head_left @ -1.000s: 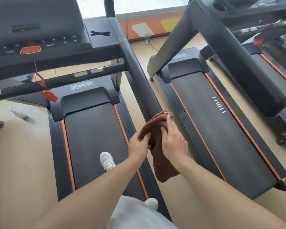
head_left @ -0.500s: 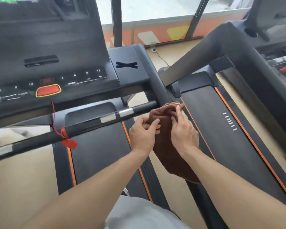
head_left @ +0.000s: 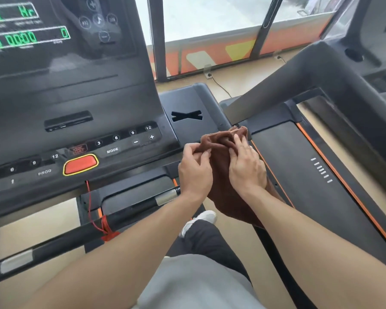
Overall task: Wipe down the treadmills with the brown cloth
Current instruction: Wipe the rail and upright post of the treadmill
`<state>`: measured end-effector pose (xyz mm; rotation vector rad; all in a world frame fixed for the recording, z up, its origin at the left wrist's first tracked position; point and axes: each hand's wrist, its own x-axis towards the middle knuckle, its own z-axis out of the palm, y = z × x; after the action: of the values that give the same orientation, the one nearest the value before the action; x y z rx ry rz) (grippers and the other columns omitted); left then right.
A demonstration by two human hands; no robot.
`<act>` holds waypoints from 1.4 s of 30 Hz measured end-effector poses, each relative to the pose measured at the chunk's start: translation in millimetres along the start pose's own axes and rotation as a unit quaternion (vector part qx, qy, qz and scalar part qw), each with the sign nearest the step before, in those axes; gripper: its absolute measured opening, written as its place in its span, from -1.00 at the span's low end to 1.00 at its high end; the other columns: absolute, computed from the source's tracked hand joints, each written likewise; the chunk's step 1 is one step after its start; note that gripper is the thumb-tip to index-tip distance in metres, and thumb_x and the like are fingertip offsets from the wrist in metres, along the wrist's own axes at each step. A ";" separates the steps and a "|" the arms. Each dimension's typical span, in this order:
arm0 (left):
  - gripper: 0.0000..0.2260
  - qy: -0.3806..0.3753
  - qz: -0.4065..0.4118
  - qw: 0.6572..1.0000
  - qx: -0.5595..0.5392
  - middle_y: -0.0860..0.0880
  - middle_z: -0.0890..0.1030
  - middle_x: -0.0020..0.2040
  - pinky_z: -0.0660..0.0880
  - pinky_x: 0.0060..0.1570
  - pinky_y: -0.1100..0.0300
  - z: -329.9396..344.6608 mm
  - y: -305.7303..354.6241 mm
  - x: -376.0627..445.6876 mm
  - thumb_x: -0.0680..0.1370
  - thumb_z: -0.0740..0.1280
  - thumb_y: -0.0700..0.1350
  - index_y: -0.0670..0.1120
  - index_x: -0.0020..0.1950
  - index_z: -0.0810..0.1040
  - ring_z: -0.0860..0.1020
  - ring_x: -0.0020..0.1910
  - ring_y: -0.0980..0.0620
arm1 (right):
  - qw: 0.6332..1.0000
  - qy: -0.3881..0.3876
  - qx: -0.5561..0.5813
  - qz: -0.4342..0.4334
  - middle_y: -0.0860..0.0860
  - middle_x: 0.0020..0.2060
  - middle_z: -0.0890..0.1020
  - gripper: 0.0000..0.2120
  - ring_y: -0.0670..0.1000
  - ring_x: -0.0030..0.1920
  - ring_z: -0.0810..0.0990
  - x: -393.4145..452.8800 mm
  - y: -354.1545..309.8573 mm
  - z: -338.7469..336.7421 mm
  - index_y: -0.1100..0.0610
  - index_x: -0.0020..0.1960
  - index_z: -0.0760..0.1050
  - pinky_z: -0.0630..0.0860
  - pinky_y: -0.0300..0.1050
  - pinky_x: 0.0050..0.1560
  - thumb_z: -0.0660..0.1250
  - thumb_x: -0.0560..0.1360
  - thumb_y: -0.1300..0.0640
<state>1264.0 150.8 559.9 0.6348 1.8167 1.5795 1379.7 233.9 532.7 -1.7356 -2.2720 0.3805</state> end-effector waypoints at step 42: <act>-0.40 -0.073 0.106 0.778 0.615 -0.04 -0.11 0.69 -0.32 0.57 -0.12 57.4 20.5 230.6 0.69 -0.19 0.18 -0.05 0.68 -0.10 -0.25 0.64 -0.04 | 0.939 -0.242 0.242 -0.008 -0.04 0.62 0.21 -0.46 0.04 0.59 0.20 231.6 -75.0 19.0 -0.06 0.66 0.07 0.09 -0.08 0.53 0.00 0.72 -0.15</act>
<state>1148.7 358.7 540.8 1.4950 2.5555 0.1742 1246.4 437.7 552.0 -1.4735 -2.2111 1.3662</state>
